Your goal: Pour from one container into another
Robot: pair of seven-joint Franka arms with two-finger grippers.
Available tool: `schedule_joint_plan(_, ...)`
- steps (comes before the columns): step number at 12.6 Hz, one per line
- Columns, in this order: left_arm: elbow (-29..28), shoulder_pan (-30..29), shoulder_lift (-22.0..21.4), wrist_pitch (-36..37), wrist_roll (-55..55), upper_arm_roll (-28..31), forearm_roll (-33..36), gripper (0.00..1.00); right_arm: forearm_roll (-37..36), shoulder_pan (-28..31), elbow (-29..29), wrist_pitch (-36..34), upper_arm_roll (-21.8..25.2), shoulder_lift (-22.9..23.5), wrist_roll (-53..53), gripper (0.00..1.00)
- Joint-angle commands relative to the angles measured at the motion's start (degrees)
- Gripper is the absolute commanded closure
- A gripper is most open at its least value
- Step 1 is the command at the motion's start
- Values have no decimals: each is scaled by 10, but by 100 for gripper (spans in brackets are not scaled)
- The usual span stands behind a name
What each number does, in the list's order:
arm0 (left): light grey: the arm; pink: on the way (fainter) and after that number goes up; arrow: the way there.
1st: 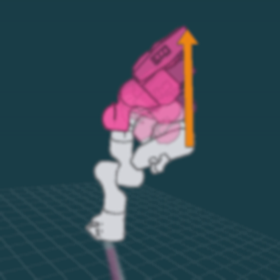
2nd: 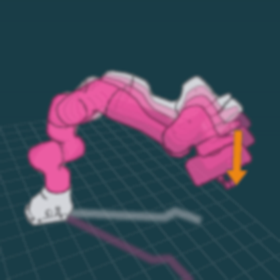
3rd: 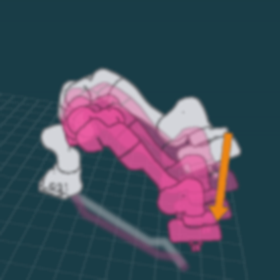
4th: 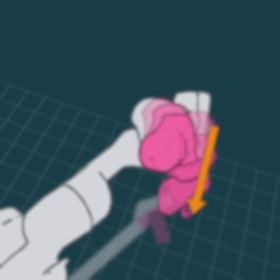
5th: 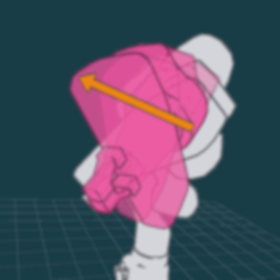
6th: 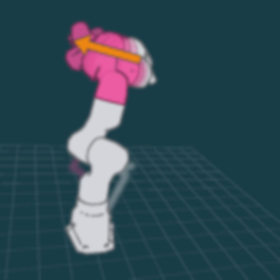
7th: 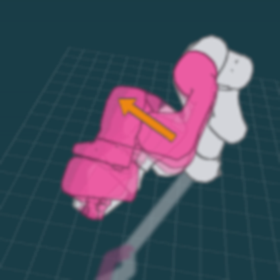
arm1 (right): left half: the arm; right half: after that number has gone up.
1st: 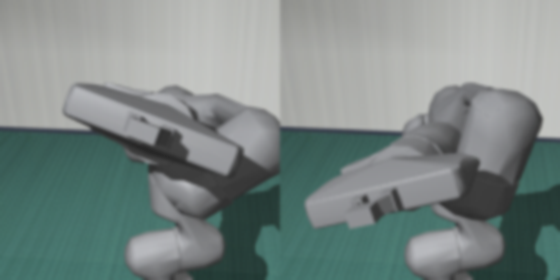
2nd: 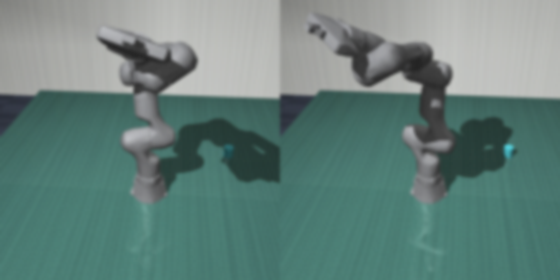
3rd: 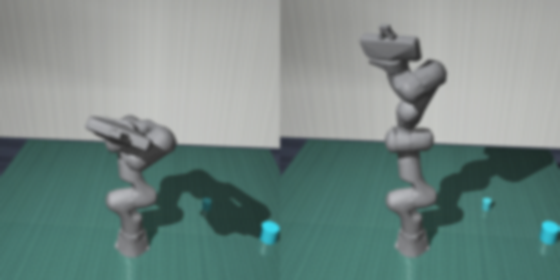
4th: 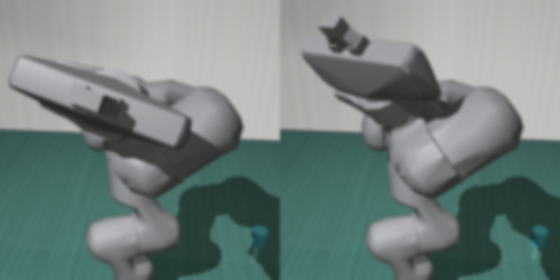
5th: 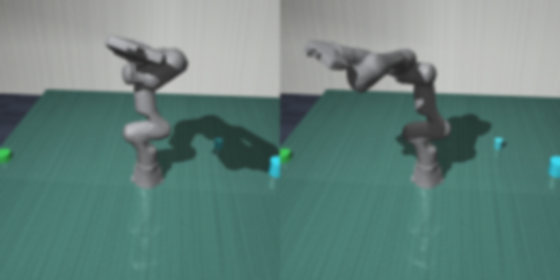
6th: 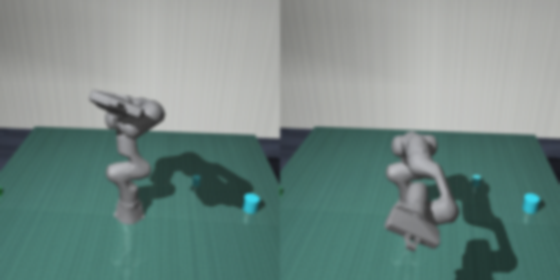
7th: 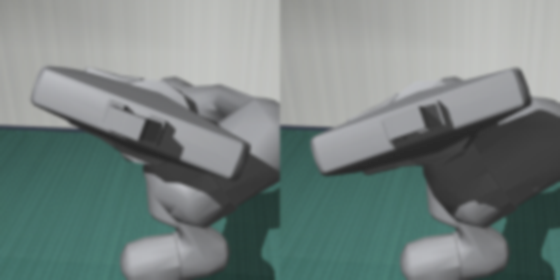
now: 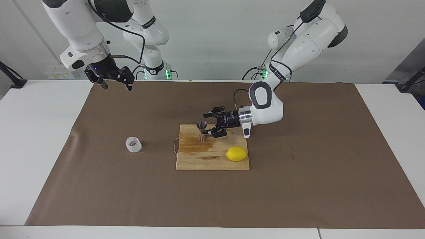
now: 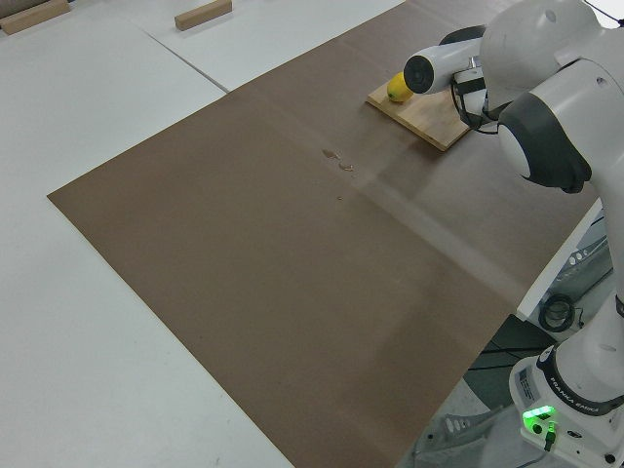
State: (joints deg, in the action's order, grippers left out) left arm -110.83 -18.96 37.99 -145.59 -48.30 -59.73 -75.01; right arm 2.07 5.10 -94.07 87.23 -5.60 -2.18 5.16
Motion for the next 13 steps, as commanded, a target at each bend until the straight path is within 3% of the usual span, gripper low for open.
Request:
schedule_joint_plan(1, 11, 8, -18, 25, 2, 7, -16, 0, 15, 5, -1, -7, -2, -2, 0, 0)
schedule_joint_plan(3, 9, -1, -23, 63, -3, 7, -15, 0, 16, 19, -3, -8, -2, -2, -32, 0)
schedule_joint_plan(8, -1, -44, -83, 223, -35, 8, 2, 0, 17, 54, -74, 57, -1, -27, -372, 0)
schedule_joint_plan(13, 2, -94, -131, 319, -36, 10, 142, 0, 81, 120, -125, 155, -1, -12, -783, 0)
